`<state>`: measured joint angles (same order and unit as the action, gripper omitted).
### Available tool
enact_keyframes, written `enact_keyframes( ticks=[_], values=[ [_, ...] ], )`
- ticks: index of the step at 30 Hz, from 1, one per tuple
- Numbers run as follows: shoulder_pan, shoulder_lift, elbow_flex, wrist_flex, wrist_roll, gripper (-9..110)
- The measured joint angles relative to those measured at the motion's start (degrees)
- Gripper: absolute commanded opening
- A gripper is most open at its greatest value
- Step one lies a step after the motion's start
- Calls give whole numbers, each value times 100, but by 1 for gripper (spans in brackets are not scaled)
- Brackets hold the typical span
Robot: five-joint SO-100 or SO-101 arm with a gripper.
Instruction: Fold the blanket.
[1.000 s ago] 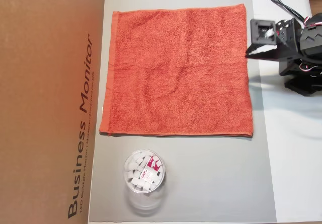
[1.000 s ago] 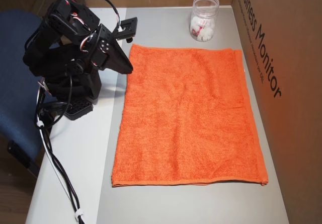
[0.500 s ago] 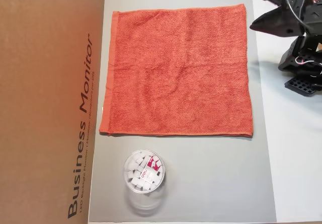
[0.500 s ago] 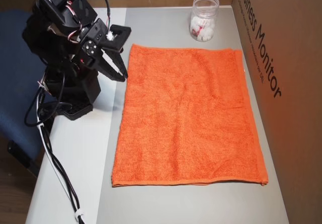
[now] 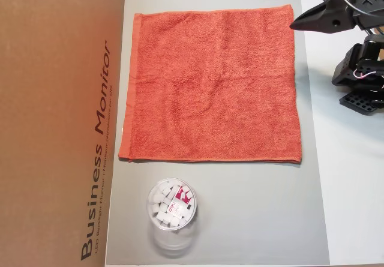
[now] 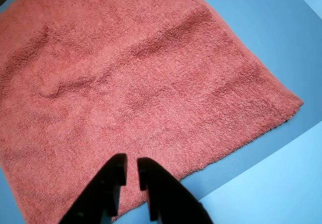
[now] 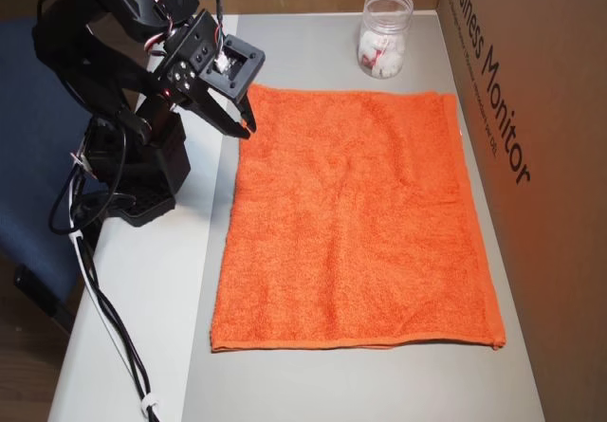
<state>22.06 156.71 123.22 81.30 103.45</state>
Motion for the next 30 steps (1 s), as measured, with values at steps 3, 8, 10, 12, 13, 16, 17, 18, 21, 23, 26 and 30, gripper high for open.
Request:
enact_keyframes(
  ticks=[3, 8, 10, 12, 13, 16, 17, 18, 21, 23, 26, 30],
  values=[
    [-44, -18, 0, 0, 18, 1],
    [202, -88, -35, 0, 62, 1],
    [466, -97, -97, 0, 255, 3],
    [642, -97, -123, 0, 448, 8],
    [747, -97, -123, 0, 527, 11],
    [1090, -114, -123, 0, 791, 14],
    [1187, -114, -123, 0, 870, 15],
    [1310, -114, -123, 0, 932, 15],
    [1661, -211, -123, 0, 1028, 15],
    [1907, -396, -123, 0, 1046, 15],
    [2338, -756, -123, -26, 1063, 15],
    [2900, -1239, -123, -501, 1063, 15]
  ],
)
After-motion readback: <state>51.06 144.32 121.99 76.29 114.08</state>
